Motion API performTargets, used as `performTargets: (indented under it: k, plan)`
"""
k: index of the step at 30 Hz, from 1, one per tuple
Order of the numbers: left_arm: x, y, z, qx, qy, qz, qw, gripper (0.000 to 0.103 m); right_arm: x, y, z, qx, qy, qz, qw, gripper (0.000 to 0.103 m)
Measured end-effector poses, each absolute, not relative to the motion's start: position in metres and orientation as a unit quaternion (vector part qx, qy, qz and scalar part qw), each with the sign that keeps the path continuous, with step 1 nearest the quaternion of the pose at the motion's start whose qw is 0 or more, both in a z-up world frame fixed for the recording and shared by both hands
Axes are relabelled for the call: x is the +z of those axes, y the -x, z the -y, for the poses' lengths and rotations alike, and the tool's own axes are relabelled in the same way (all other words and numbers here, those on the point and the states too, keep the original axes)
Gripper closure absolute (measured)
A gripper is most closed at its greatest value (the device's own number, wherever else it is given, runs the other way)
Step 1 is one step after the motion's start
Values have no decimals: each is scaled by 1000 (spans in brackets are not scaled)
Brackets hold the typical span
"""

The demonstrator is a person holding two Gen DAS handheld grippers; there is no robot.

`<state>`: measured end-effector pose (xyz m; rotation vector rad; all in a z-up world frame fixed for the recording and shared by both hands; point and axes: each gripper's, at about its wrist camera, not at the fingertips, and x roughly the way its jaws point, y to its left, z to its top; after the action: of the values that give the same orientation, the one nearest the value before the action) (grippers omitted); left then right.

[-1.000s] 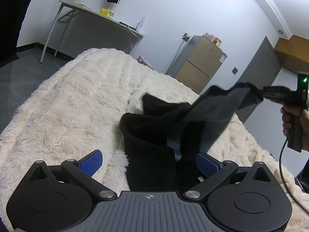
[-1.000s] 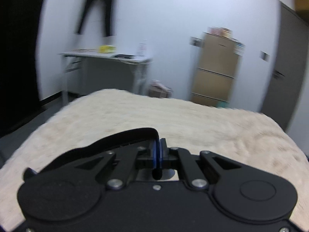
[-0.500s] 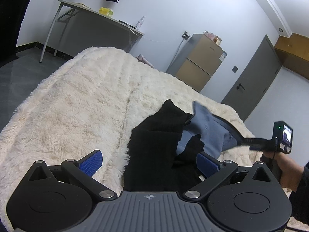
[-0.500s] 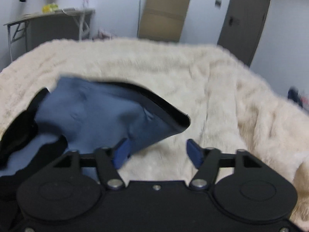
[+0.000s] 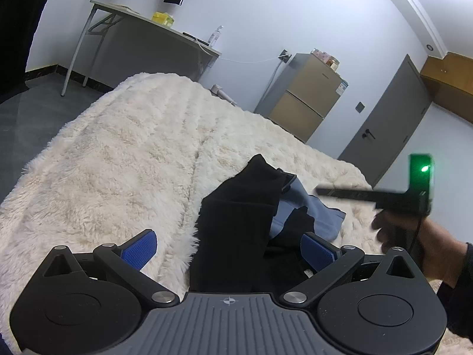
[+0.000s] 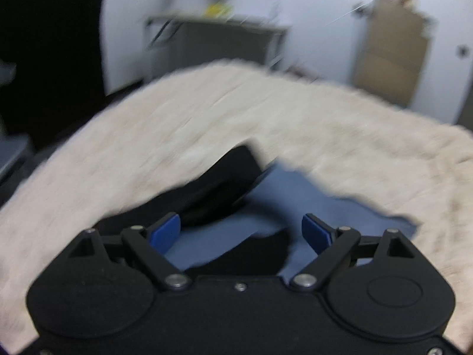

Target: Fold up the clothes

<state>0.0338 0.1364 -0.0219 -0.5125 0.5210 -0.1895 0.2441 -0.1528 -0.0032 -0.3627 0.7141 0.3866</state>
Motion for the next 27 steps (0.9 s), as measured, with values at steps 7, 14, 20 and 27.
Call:
performTargets:
  k: [7,14,20,27]
  plan:
    - [-22,-34,-136,-94,249,-254,930,0,-45,-243,135,212,182,-423,862,86]
    - [-22,-34,-137,-95,249,-253,930,0,-15,-229,130,203,188,-376,884,100]
    - [-22,-33,-136,-96,249,-253,930,0,27,-234,139,174,165,-312,919,103]
    - [-22,-33,-135,-96,246,-253,931,0,61,-243,156,172,151,-297,927,102]
